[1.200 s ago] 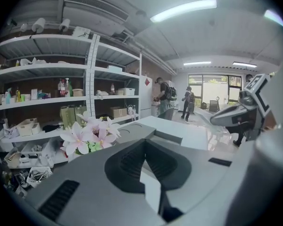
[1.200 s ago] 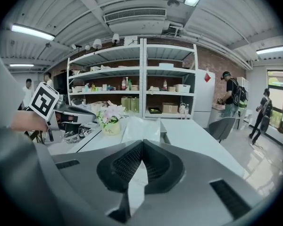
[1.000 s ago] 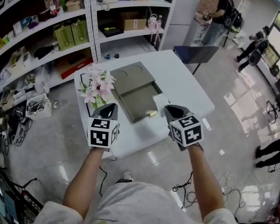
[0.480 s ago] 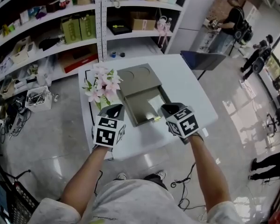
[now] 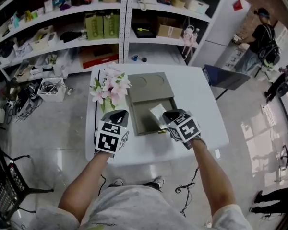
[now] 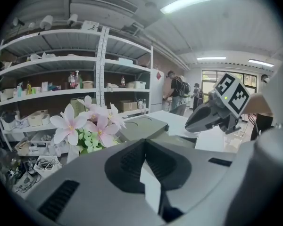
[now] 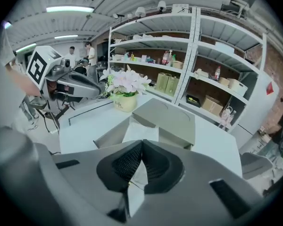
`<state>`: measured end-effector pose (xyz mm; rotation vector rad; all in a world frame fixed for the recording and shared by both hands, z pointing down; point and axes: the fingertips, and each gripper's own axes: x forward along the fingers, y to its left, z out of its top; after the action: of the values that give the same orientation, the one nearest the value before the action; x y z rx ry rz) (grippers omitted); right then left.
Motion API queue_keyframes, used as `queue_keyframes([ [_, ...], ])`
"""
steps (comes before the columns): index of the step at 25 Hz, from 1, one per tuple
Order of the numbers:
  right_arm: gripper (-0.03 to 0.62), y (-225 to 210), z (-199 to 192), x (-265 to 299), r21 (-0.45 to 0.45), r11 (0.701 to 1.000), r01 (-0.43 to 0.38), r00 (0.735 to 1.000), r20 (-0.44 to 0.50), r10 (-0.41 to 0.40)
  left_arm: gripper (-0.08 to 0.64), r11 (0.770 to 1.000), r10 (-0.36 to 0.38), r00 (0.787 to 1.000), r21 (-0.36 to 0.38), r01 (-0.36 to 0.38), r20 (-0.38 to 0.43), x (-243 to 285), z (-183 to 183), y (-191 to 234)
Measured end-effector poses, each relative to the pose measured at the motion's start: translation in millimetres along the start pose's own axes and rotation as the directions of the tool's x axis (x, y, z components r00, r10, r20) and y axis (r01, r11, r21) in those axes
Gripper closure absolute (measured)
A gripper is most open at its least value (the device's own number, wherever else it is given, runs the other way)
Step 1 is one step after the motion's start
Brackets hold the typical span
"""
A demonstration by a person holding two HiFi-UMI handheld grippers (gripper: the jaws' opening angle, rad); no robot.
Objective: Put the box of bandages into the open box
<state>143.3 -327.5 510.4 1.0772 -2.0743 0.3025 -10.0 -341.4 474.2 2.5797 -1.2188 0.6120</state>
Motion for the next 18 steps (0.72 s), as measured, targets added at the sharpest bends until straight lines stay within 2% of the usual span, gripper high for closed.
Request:
queue_keyframes([
  [9,0.587,-6,-4,31,-0.115,0.986,-0.123,0.992,-0.026,0.121,0.555,0.993,0.111,0.994,-0.04,-0.112,-0.022,3,-8,-10],
  [18,0.587,-20,-11,65,-0.201,0.962,-0.186,0.982,-0.072,0.175,0.555,0.969,0.233,0.972,-0.08,-0.236,-0.038,-10,-15,-4],
])
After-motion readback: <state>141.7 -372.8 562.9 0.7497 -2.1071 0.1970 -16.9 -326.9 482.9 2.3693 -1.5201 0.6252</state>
